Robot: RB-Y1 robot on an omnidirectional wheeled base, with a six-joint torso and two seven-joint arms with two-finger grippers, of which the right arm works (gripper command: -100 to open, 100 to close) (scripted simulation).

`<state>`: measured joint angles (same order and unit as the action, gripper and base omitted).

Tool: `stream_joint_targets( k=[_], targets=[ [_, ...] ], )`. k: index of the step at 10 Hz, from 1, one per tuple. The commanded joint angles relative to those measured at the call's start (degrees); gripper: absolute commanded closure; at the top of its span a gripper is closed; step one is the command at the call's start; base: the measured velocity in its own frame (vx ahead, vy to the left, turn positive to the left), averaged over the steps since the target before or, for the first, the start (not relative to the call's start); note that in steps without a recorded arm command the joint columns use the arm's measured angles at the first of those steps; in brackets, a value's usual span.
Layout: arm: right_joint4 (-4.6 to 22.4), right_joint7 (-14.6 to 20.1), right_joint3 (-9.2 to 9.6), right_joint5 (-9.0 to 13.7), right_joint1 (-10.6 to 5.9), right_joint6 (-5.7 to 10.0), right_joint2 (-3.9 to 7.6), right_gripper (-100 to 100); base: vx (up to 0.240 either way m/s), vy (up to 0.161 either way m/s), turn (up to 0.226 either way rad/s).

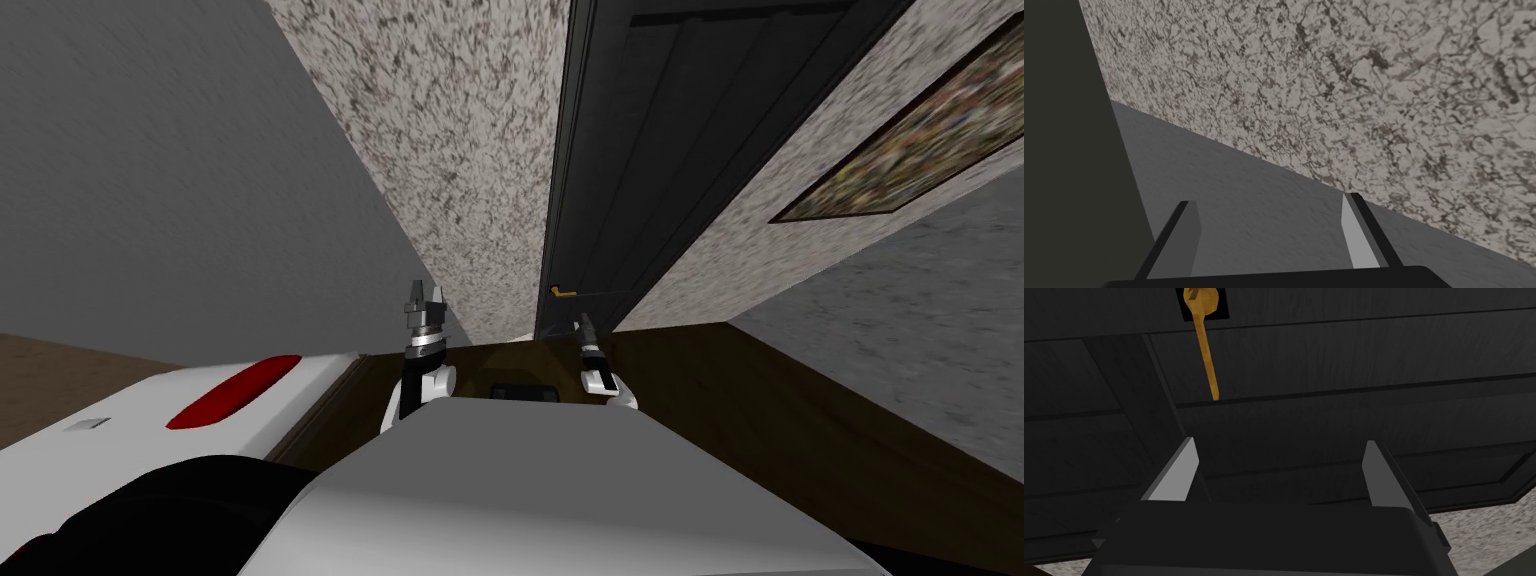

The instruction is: Pull the door open

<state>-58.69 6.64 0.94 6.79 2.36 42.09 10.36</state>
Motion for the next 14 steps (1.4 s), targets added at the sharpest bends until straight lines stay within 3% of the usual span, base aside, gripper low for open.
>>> stream_joint_targets(
  k=[1, 11, 14],
  targets=[
    [2.16, 0.06, 0.05, 0.2, -0.69, 0.82, 0.21, -100, 0.055, -0.059, 0.06],
    [17.63, -0.45, 0.82, 2.81, -6.32, 4.24, 1.92, -100, 0.049, -0.059, 0.14],
    [20.84, -0.56, 0.98, 3.35, -7.49, 4.96, 2.26, -100, 0.049, -0.066, 0.125]
  ],
)
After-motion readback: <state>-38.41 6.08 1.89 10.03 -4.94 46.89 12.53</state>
